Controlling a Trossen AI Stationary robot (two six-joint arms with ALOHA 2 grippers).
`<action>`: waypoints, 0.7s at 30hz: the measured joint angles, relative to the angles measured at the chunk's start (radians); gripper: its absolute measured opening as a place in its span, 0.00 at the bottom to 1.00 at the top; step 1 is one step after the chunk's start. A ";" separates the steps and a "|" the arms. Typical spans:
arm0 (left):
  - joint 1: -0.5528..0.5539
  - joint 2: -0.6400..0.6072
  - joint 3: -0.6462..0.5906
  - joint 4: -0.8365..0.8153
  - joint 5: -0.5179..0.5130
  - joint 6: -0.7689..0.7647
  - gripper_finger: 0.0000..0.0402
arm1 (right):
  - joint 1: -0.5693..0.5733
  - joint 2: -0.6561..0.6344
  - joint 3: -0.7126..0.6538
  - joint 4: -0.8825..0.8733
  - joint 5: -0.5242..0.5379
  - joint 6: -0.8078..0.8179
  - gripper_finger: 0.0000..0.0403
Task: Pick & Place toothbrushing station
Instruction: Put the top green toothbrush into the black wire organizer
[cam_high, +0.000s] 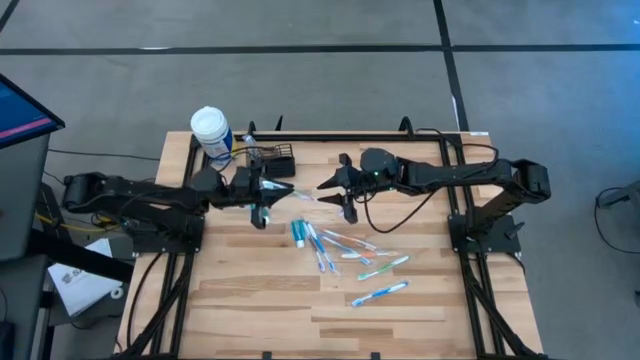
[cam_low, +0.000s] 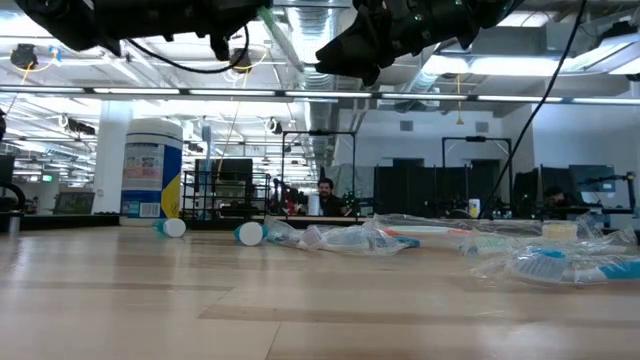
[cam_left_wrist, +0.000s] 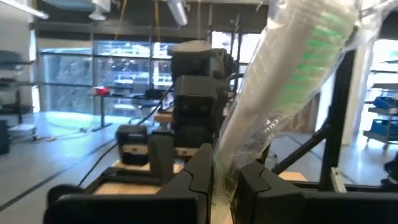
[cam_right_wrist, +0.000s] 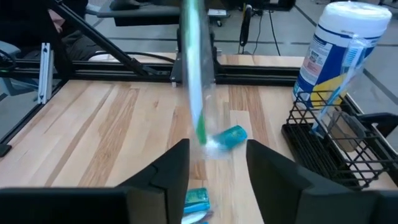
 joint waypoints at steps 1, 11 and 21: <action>0.000 -0.019 0.000 -0.043 -0.019 0.000 0.04 | 0.000 0.000 0.000 -0.002 0.000 0.000 0.39; 0.002 -0.160 0.000 -0.354 -0.219 -0.004 0.04 | 0.010 0.000 0.000 -0.035 -0.001 0.025 0.41; 0.012 -0.215 0.000 -0.528 -0.412 -0.026 0.04 | 0.018 0.003 0.000 -0.051 -0.003 0.026 0.37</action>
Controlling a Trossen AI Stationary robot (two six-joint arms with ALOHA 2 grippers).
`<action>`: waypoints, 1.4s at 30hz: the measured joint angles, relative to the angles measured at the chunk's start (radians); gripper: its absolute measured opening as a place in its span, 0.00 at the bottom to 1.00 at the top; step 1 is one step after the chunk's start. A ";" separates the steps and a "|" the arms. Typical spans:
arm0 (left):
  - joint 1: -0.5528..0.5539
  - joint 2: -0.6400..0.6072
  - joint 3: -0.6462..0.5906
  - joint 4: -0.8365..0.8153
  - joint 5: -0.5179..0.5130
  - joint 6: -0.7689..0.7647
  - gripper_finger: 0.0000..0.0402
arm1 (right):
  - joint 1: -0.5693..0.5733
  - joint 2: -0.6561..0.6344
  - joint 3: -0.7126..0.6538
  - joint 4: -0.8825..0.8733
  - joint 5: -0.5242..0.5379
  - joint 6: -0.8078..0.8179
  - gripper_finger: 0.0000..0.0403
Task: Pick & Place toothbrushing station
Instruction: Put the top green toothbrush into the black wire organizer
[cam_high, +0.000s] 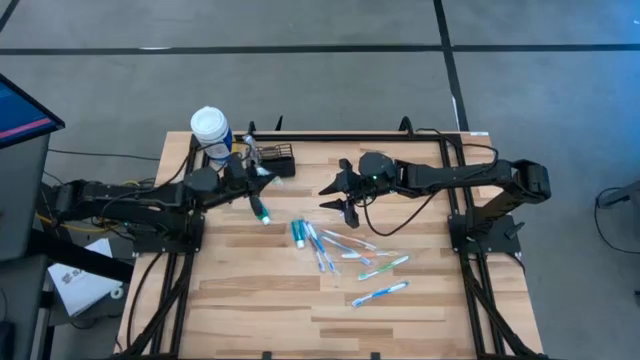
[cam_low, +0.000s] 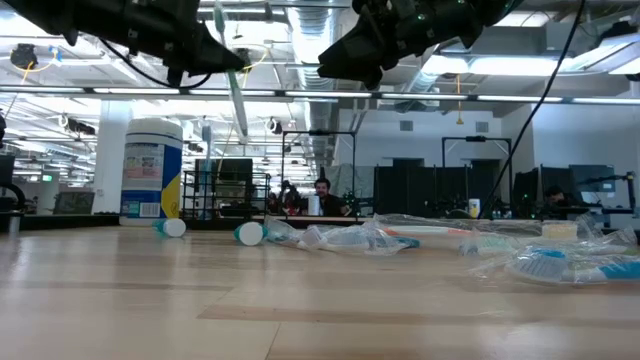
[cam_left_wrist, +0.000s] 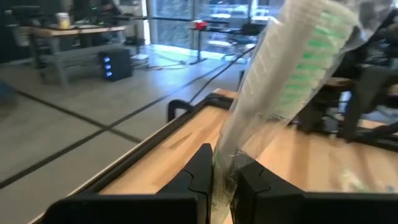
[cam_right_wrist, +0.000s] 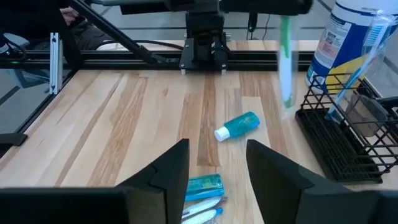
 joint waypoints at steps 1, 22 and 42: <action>0.007 0.001 0.000 -0.013 -0.010 -0.006 0.04 | 0.000 0.007 0.000 0.003 0.000 0.000 0.36; 0.275 -0.011 0.061 -0.277 0.013 -0.083 0.04 | 0.012 0.099 0.002 0.024 0.000 0.000 0.34; 0.424 -0.012 0.089 -0.355 0.014 -0.103 0.04 | 0.012 0.126 -0.001 0.047 0.000 0.000 0.33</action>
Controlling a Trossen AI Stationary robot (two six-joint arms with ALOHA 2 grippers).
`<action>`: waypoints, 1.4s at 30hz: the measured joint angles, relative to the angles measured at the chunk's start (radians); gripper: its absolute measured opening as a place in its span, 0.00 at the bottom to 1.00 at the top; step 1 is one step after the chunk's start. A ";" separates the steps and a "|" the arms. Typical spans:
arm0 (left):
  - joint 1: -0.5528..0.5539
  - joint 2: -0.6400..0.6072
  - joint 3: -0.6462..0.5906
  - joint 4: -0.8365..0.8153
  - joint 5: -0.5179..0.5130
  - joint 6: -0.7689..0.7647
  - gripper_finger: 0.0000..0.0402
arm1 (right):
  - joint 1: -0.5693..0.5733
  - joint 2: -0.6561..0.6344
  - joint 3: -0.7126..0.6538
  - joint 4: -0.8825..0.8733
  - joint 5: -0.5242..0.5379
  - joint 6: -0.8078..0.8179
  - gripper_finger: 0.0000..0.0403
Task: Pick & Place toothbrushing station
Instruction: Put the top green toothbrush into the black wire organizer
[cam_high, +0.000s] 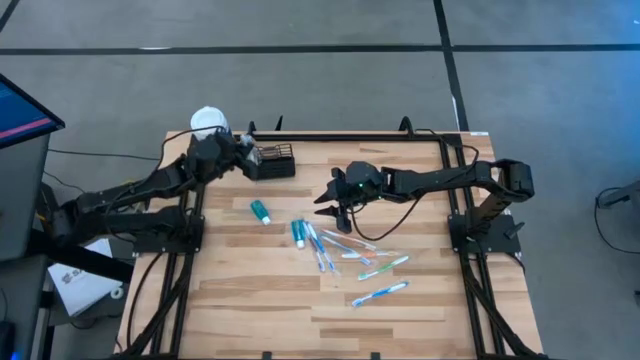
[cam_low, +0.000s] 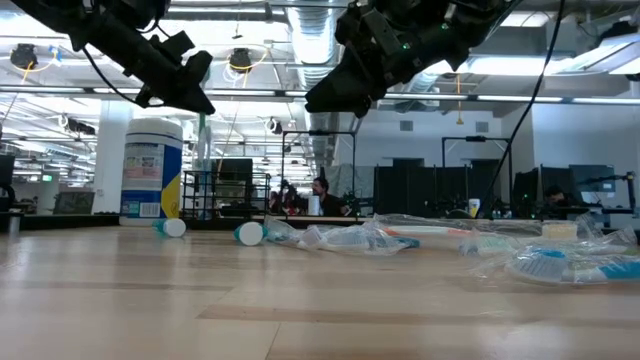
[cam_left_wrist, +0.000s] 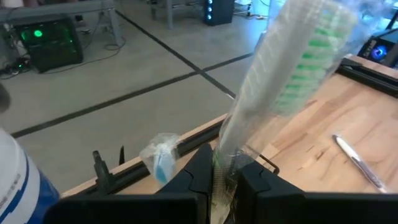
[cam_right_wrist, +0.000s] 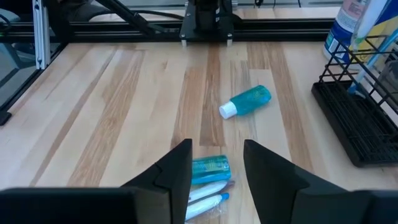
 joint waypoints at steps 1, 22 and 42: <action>0.003 0.000 0.000 0.000 0.000 -0.004 0.04 | 0.000 0.000 0.000 0.000 0.000 0.000 0.33; 0.026 0.108 -0.001 0.021 -0.053 -0.059 0.04 | 0.000 0.000 0.000 0.000 0.000 0.000 0.33; 0.026 0.207 -0.002 0.060 -0.071 -0.103 0.04 | 0.000 -0.001 0.000 -0.004 0.000 -0.001 0.33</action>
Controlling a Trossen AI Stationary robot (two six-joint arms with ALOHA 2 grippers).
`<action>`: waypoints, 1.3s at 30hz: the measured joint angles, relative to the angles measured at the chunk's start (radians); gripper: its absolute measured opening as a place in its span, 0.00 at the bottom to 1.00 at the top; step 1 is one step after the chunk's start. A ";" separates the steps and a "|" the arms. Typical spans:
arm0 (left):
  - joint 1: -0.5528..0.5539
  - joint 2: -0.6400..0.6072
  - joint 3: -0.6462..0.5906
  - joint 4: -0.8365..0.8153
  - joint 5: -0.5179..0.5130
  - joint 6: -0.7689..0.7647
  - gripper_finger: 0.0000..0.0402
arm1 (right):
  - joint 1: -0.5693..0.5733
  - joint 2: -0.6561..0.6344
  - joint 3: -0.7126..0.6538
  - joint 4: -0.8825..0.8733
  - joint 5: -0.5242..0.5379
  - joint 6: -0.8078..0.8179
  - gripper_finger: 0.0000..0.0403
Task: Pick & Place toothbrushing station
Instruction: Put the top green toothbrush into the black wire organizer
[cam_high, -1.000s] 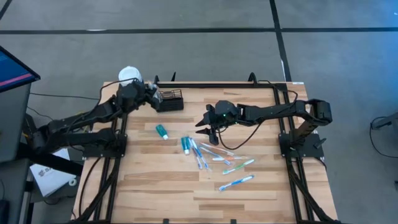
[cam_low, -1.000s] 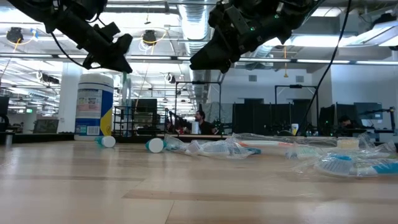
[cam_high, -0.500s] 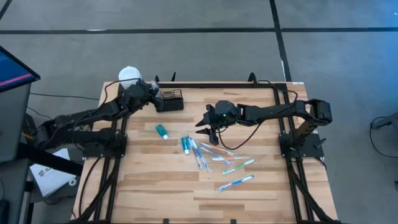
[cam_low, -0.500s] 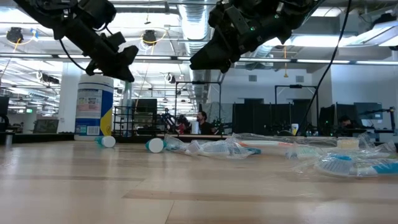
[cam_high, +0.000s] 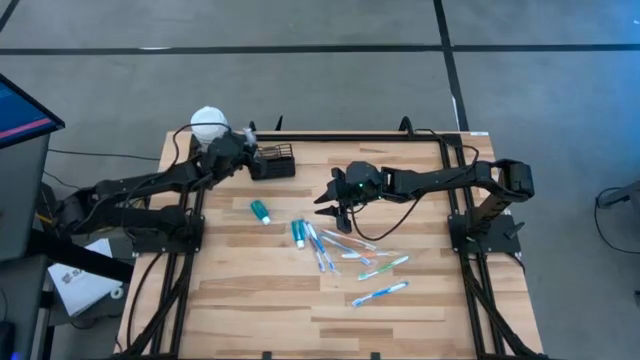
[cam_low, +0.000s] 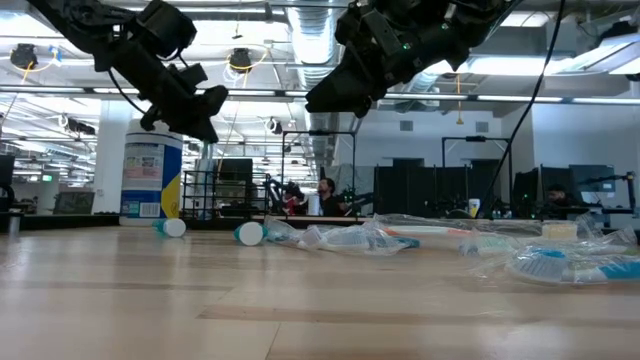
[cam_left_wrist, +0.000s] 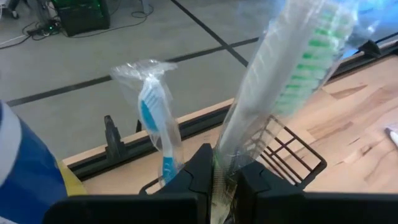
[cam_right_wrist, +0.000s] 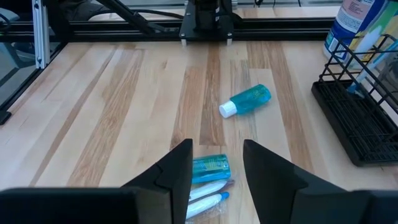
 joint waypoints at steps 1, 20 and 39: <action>0.000 0.007 0.000 0.002 0.000 0.000 0.04 | 0.000 0.000 0.000 0.000 0.000 0.000 0.33; -0.002 0.047 -0.105 0.146 0.002 -0.039 0.04 | 0.000 -0.001 0.000 -0.024 0.000 0.000 0.33; -0.006 0.048 -0.153 0.218 0.024 -0.049 0.13 | 0.000 -0.001 0.000 -0.019 0.000 0.000 0.33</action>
